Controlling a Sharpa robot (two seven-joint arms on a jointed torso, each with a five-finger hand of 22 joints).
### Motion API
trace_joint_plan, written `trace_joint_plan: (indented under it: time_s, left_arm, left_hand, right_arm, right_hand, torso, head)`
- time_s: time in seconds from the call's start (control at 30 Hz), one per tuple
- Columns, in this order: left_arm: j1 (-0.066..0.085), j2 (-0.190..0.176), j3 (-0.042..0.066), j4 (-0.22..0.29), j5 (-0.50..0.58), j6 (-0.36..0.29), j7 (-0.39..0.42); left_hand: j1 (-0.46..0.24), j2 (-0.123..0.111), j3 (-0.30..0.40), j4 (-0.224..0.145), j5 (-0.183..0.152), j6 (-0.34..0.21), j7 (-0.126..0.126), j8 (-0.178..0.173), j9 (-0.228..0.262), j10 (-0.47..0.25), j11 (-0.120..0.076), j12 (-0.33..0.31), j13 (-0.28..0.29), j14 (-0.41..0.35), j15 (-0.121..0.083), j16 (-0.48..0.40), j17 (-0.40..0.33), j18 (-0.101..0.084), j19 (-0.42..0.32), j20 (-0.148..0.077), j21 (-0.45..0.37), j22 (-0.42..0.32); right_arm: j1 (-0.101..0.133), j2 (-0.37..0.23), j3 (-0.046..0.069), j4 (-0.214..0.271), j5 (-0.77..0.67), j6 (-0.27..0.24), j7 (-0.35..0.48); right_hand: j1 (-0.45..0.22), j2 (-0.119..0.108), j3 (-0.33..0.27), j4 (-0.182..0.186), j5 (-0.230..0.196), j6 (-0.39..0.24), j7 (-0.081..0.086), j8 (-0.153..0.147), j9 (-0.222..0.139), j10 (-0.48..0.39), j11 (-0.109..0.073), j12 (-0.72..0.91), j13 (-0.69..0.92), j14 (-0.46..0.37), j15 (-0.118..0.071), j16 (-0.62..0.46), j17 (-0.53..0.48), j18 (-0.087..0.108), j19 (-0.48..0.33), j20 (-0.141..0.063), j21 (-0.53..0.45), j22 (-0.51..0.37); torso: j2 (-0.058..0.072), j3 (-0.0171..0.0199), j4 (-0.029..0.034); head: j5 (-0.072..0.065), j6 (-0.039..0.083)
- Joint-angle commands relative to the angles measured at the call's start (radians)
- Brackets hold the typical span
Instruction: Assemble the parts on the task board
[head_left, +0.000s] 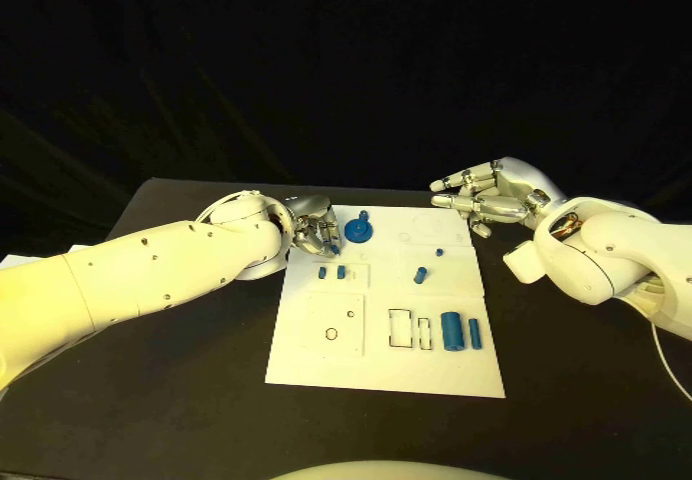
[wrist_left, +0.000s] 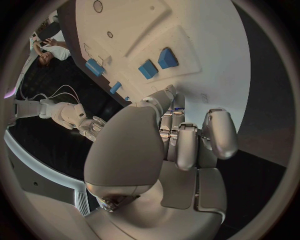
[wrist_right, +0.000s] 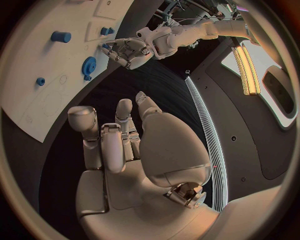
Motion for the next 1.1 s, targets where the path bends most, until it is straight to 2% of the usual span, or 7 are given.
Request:
trace_joint_plan:
  time_s: [0.03,0.9,1.1]
  left_arm:
    - [-0.002,0.005,-0.002,0.002,0.006,0.024,0.004]
    - [-0.002,0.018,-0.002,-0.007,0.004,0.040,-0.005]
    - [-0.002,0.019,-0.002,-0.009,0.004,0.043,-0.017]
  left_hand:
    - [-0.009,-0.003,0.005,-0.001,-0.004,0.006,-0.001,0.000,0.001,0.008,0.002,-0.006,0.001,0.031,-0.007,-0.001,-0.001,-0.010,0.007,0.002,0.001,0.099]
    - [-0.011,-0.004,0.007,-0.004,-0.004,0.008,-0.002,0.000,0.002,0.011,0.001,-0.007,0.002,0.031,-0.008,-0.002,-0.003,-0.010,0.006,0.002,0.000,0.099]
    - [-0.034,-0.022,0.005,-0.010,-0.003,-0.025,0.013,-0.026,-0.007,-0.009,0.013,-0.030,0.001,0.028,0.000,-0.006,-0.012,-0.009,0.001,0.005,-0.013,0.096]
  right_arm:
    - [-0.001,0.001,0.000,0.000,-0.009,0.016,0.004]
    - [-0.003,0.004,0.000,-0.003,-0.009,0.031,-0.005]
    - [-0.004,0.004,0.000,-0.003,-0.009,0.030,-0.005]
  right_hand:
    - [0.000,0.008,-0.004,-0.004,0.006,0.000,0.004,0.002,0.001,-0.001,-0.002,0.000,-0.001,0.046,0.000,-0.004,0.024,0.011,-0.003,0.001,-0.006,-0.001]
    - [-0.003,0.006,-0.007,-0.002,-0.002,0.000,0.004,0.003,0.001,-0.001,-0.002,-0.002,-0.006,0.046,0.000,-0.005,0.022,0.011,-0.004,0.001,-0.008,-0.004]
    - [-0.003,0.006,-0.007,-0.002,-0.002,0.000,0.004,0.003,0.001,-0.001,-0.002,-0.002,-0.006,0.046,0.000,-0.005,0.022,0.011,-0.004,0.001,-0.008,-0.004]
  torso:
    - [0.000,0.0001,0.0004]
    - [0.000,0.0001,0.0002]
    - [-0.001,0.0000,0.0007]
  head:
    - [-0.002,0.000]
    - [0.000,-0.003]
    - [0.000,-0.004]
